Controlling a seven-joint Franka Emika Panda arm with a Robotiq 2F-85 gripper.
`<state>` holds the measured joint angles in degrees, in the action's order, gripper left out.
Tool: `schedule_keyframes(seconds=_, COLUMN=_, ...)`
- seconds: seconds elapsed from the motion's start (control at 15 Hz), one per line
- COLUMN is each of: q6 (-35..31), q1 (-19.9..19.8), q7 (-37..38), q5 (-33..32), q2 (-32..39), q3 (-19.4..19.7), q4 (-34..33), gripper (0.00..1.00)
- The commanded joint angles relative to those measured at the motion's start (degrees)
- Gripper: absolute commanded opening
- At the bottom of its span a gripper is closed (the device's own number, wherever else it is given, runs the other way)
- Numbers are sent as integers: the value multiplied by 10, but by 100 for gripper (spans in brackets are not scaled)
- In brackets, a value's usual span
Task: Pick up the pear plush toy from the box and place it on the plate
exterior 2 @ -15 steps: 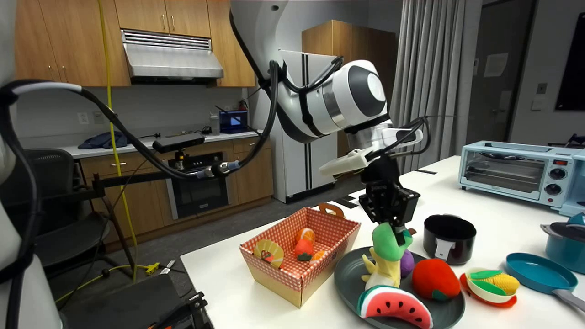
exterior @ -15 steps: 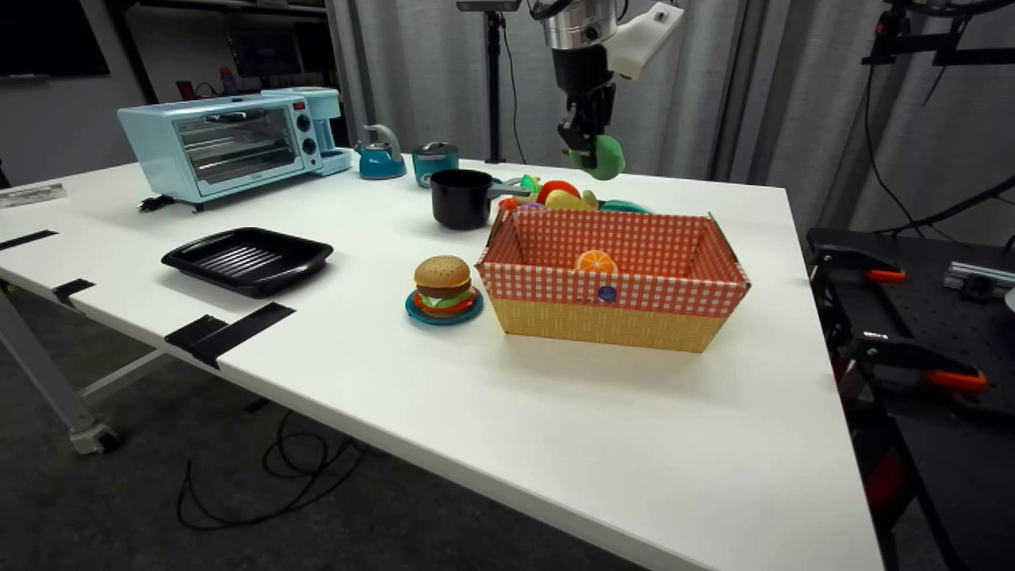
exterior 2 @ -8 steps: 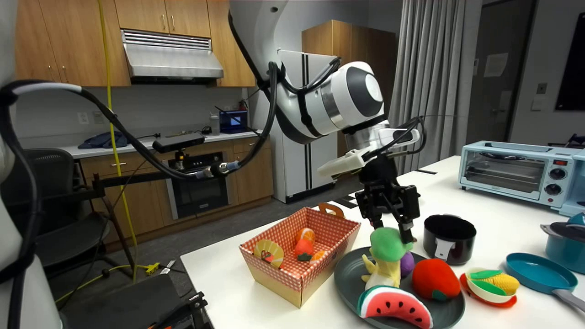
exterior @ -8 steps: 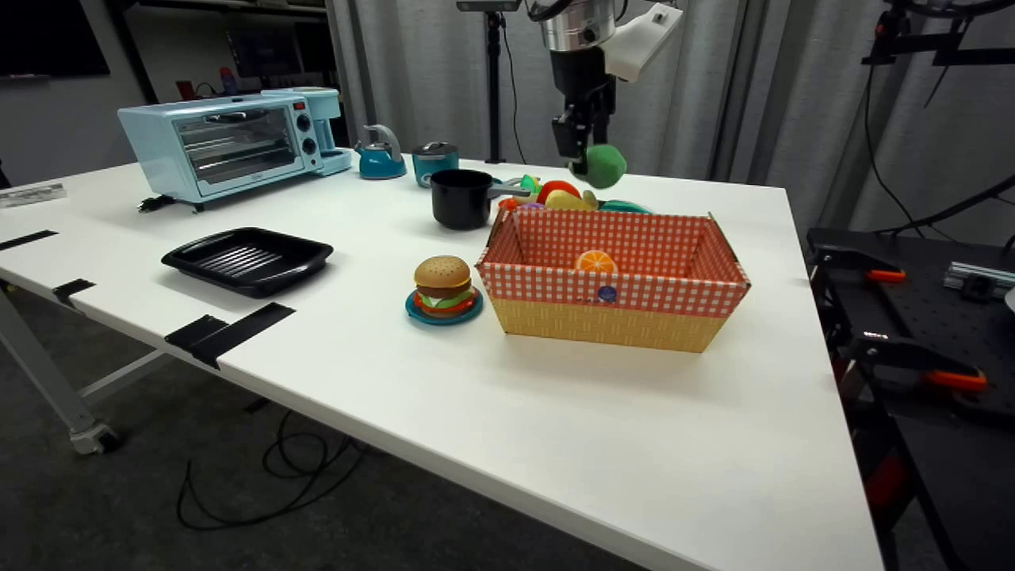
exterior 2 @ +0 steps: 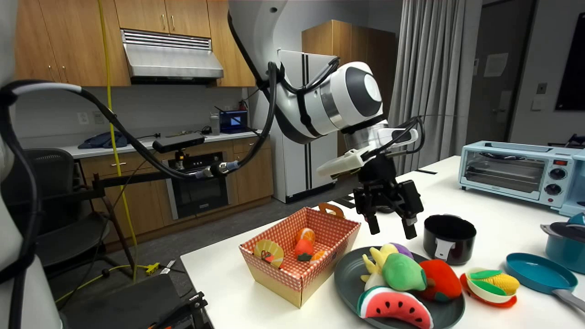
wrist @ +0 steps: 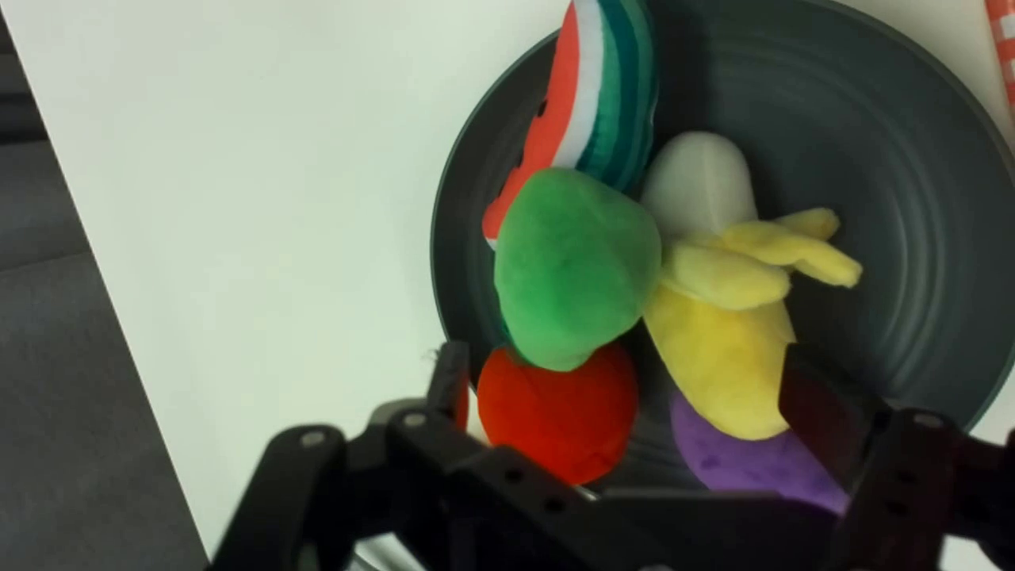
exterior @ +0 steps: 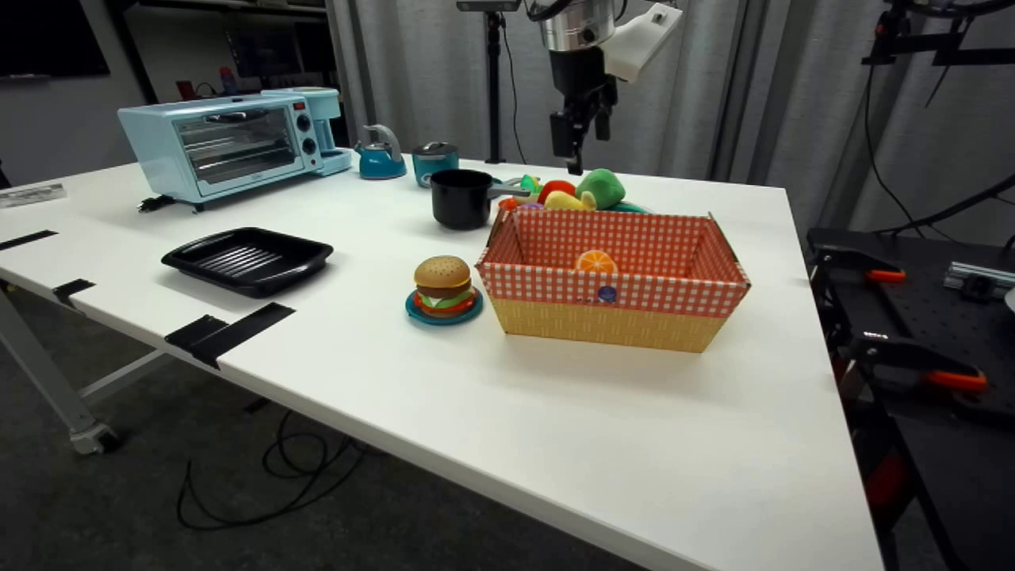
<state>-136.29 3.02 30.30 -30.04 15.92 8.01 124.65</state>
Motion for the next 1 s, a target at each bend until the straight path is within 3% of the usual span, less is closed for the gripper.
schedule_keyframes(seconds=0.0, q6=1, q1=11, q7=20, q5=-19, q2=-9, q3=8, q4=-1, gripper=100)
schedule_keyframes(seconds=0.2, q6=14, q1=10, q7=1, q5=4, q2=-18, q3=-1, q4=0, gripper=100)
schedule_keyframes(seconds=0.93, q6=4, q1=16, q7=15, q5=-11, q2=-19, q3=0, q4=8, gripper=100)
